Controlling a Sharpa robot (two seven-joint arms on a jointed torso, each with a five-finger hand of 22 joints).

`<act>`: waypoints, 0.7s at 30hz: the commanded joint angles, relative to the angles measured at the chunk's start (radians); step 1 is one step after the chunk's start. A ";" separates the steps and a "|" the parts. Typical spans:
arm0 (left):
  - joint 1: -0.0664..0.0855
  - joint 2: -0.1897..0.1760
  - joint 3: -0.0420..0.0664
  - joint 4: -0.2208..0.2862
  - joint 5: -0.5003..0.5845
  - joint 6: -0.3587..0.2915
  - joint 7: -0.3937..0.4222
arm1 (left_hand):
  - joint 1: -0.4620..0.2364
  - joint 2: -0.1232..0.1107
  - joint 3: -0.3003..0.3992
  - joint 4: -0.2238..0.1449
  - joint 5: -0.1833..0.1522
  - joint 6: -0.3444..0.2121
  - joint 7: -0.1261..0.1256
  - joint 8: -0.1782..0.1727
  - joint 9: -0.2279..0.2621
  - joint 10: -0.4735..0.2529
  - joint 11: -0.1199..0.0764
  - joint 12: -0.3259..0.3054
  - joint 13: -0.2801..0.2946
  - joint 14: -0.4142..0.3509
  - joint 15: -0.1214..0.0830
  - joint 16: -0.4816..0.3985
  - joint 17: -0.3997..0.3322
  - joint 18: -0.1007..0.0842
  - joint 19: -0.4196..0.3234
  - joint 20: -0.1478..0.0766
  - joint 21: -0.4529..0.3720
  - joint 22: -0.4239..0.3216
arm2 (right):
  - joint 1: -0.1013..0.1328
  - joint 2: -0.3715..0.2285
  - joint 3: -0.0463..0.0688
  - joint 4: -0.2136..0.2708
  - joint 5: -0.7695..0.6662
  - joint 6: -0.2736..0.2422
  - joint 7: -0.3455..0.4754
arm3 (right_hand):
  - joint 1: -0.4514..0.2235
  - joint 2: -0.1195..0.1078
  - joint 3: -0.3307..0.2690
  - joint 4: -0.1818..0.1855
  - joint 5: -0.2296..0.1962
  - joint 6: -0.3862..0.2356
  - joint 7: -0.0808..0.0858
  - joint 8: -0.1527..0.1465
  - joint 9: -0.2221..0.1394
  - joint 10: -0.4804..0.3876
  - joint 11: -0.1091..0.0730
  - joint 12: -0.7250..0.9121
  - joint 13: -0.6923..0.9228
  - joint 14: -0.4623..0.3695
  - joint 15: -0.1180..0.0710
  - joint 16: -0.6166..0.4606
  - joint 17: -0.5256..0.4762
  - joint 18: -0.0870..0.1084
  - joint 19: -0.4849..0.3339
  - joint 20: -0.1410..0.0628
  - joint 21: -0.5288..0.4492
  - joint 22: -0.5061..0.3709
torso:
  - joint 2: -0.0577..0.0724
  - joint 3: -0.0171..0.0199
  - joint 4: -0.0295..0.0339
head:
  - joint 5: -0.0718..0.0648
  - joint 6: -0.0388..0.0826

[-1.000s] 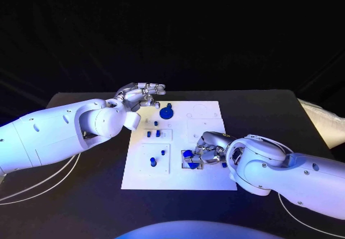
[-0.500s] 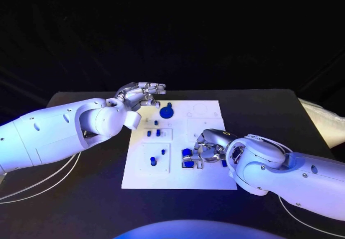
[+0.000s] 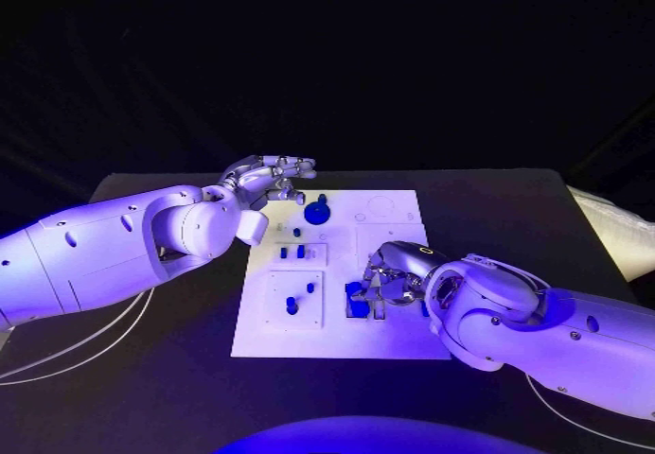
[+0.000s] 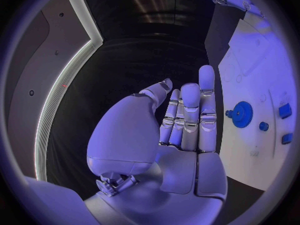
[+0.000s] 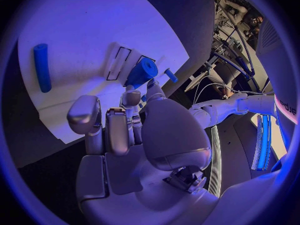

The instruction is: Assemble the parts on the task board

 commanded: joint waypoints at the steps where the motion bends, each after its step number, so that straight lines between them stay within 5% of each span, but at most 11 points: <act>1: 0.000 0.001 0.001 0.000 -0.003 0.020 0.002 | 0.005 0.000 -0.001 -0.006 0.001 -0.006 -0.002 0.007 0.001 -0.007 -0.003 0.005 -0.001 -0.007 0.003 0.003 -0.001 0.010 -0.001 0.005 -0.003 -0.001 | -0.008 -0.001 -0.005 -0.007 -0.032 0.008 -0.003 | 0.015 0.002 -0.002 -0.006 -0.005 0.012 -0.005 0.011 0.004 0.019 -0.003 0.023 0.021 0.052 0.001 0.001 0.012 -0.009 0.004 -0.006 0.007 0.011 | 0.000 0.0004 -0.0007 | 0.001 -0.002; 11: 0.000 0.001 0.001 -0.001 -0.003 0.021 0.000 | 0.005 0.000 -0.001 -0.006 0.001 -0.006 -0.002 0.007 0.001 -0.007 -0.003 0.005 -0.001 -0.007 0.003 0.003 -0.001 0.010 -0.001 0.005 -0.003 -0.001 | -0.011 -0.004 -0.005 0.000 -0.014 -0.033 0.014 | -0.021 0.021 -0.025 0.015 0.001 0.030 -0.014 0.024 0.014 0.056 -0.010 0.071 0.066 0.060 -0.005 0.023 0.048 -0.015 0.021 -0.011 0.028 0.048 | 0.000 0.0007 -0.0006 | 0.003 -0.003; 16: 0.000 0.001 0.001 -0.002 -0.003 0.023 0.000 | 0.005 0.000 -0.001 -0.005 0.001 -0.007 -0.002 0.008 0.001 -0.008 -0.003 0.006 -0.002 -0.007 0.003 0.003 -0.002 0.009 -0.001 0.005 -0.003 -0.001 | -0.013 -0.009 -0.005 0.006 -0.003 -0.078 0.034 | -0.063 0.037 -0.049 0.051 0.046 0.031 -0.017 0.027 0.019 0.067 -0.012 0.086 0.083 0.063 -0.007 0.032 0.063 -0.017 0.027 -0.013 0.037 0.063 | 0.000 0.0004 -0.0007 | 0.001 -0.004; 21: 0.000 0.002 0.000 -0.003 -0.003 0.025 0.000 | 0.005 0.000 -0.001 -0.005 0.001 -0.007 -0.002 0.008 0.001 -0.008 -0.003 0.006 -0.002 -0.007 0.003 0.003 -0.002 0.009 -0.001 0.005 -0.003 -0.001 | -0.018 -0.022 -0.004 0.017 0.006 -0.132 0.068 | -0.037 0.047 -0.045 0.042 0.070 0.037 -0.023 0.032 0.023 0.081 -0.018 0.113 0.112 0.067 -0.011 0.045 0.086 -0.020 0.032 -0.017 0.046 0.078 | 0.000 0.0014 0.0006 | 0.004 -0.003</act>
